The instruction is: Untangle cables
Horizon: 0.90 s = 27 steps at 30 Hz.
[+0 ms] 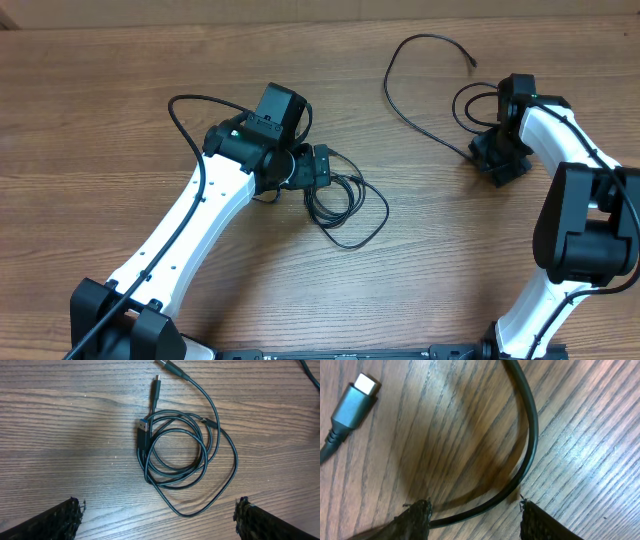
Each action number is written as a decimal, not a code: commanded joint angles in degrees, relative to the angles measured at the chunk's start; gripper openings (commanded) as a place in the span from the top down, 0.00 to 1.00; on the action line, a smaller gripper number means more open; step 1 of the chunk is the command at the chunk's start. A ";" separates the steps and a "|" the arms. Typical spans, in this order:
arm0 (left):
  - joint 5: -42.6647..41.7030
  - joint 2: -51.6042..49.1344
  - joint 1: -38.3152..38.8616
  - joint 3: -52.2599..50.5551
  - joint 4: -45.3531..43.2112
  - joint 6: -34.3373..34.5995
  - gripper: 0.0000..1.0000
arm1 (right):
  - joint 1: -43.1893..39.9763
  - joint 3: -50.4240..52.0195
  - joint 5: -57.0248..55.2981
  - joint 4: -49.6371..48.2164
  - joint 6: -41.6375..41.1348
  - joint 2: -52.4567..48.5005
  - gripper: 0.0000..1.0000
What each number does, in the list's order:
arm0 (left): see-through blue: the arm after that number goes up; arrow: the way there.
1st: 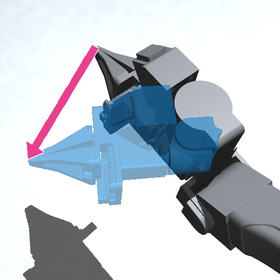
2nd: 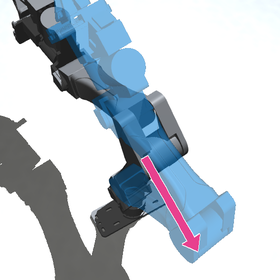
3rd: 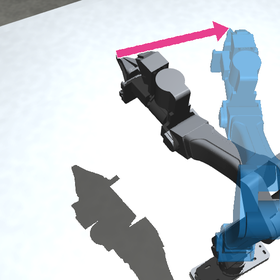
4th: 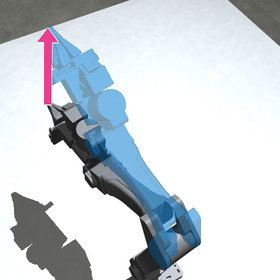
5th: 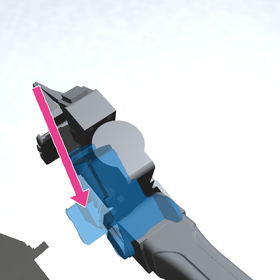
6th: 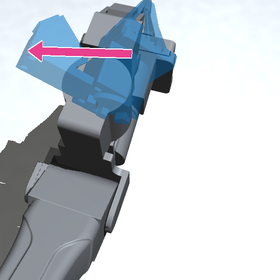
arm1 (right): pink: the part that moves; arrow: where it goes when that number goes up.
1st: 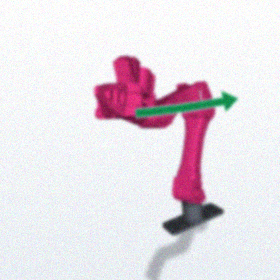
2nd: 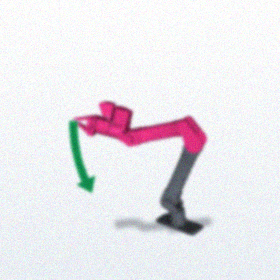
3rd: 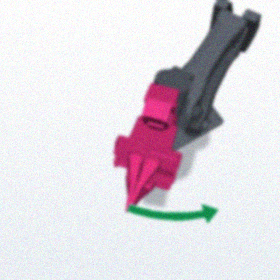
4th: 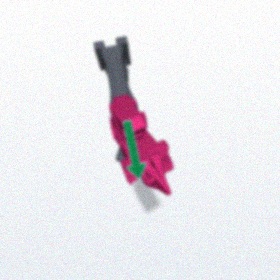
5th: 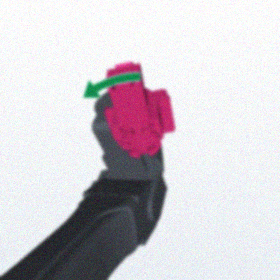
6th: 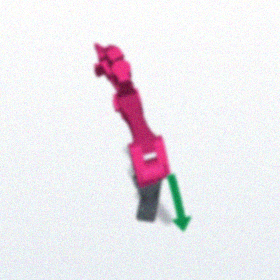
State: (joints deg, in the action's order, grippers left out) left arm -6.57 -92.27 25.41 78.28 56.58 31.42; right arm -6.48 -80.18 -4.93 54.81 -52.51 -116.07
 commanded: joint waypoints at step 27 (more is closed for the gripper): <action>0.63 0.02 -0.26 -0.13 0.13 0.35 0.01 | -1.92 0.37 -5.99 -0.22 0.46 -1.95 0.46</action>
State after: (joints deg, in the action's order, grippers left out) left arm -6.57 -92.27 25.41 78.28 56.58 31.42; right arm -7.49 -80.18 -8.67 54.50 -52.16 -117.30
